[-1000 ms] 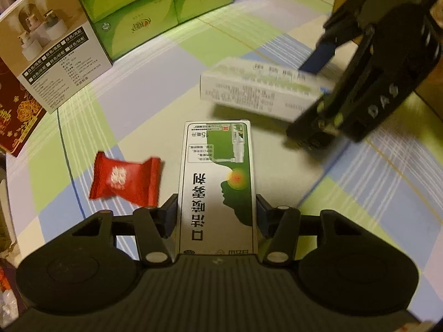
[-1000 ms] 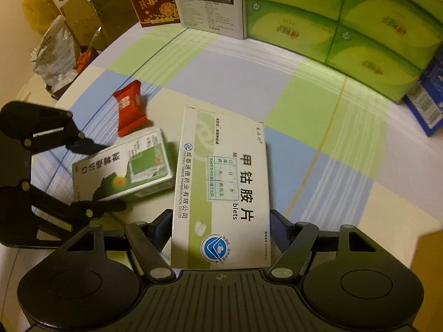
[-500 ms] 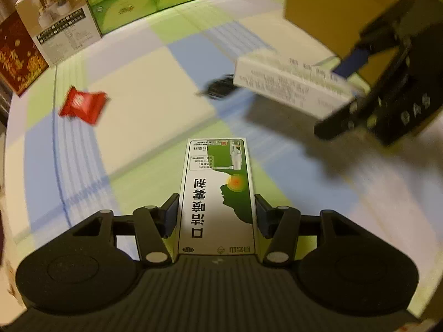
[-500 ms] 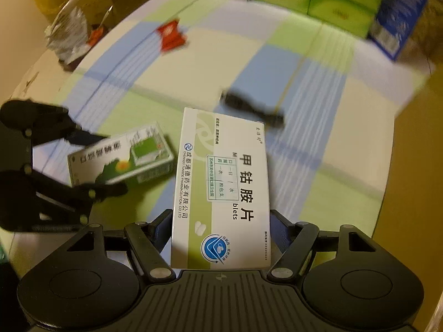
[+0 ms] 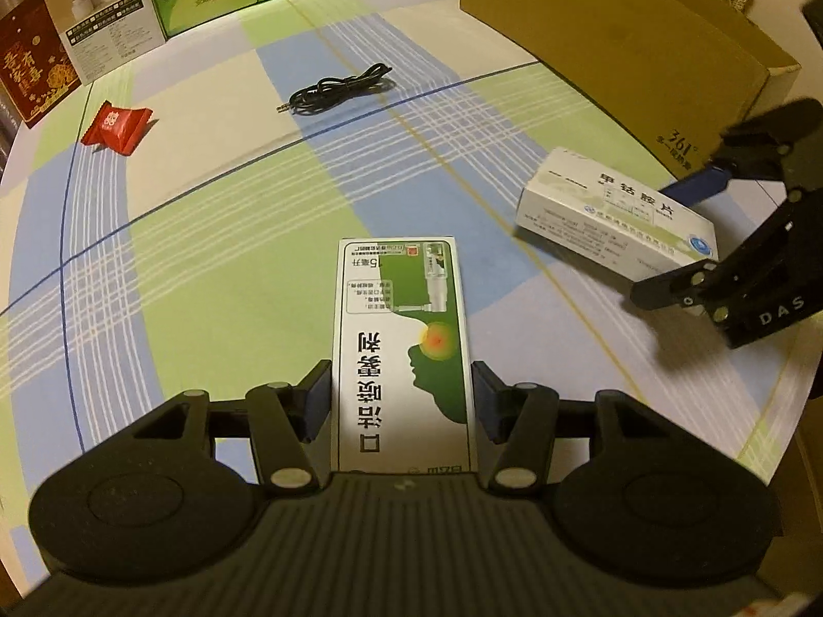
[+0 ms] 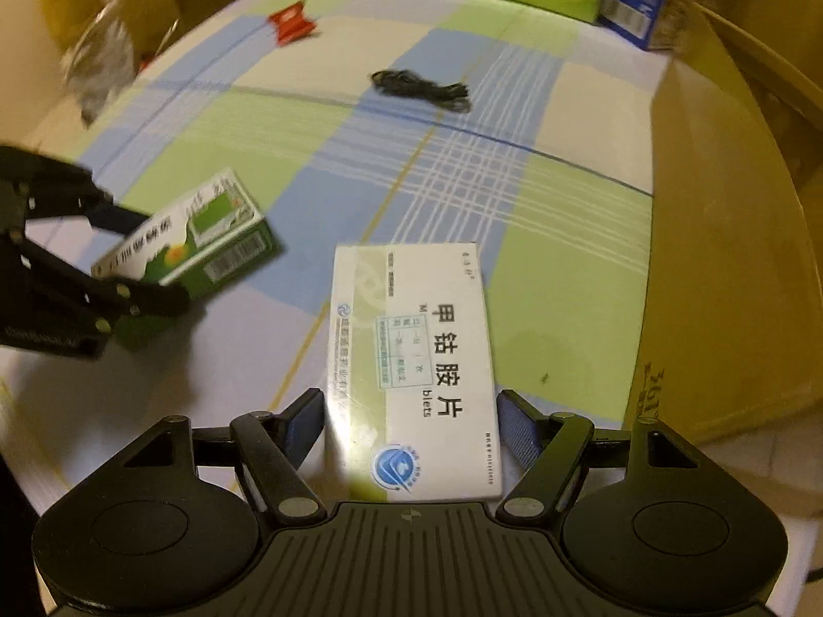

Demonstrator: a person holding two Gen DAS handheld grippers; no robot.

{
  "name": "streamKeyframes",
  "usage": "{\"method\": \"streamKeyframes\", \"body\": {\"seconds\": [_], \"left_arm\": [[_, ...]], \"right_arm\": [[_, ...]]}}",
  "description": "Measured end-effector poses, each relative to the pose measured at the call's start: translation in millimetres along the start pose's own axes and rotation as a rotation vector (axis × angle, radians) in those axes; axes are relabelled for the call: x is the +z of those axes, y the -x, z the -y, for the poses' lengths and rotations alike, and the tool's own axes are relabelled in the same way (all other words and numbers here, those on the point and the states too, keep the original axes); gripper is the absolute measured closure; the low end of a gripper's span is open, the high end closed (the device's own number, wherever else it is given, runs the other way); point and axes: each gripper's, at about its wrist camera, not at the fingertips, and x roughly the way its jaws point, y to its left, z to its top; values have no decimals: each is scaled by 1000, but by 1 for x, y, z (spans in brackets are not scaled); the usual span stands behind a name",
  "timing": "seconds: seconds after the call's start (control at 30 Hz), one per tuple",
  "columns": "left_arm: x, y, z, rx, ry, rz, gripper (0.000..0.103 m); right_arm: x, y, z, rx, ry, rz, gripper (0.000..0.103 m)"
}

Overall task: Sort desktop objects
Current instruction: 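Grasp the white medicine box with the right tool while the left tool grasps the green box, then carry both medicine boxes over the cardboard box with both tools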

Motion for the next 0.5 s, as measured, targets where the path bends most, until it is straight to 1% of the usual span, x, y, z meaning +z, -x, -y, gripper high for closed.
{"method": "streamKeyframes", "body": {"seconds": [0.13, 0.4, 0.5], "left_arm": [[1, -4, 0, 2, 0, 11, 52], [3, -12, -2, 2, 11, 13, 51], [4, -14, -2, 3, 18, 16, 52]], "right_arm": [[6, -4, 0, 8, 3, 19, 31], [9, -11, 2, 16, -24, 22, 31], [6, -13, -3, 2, -5, 18, 34]]}}
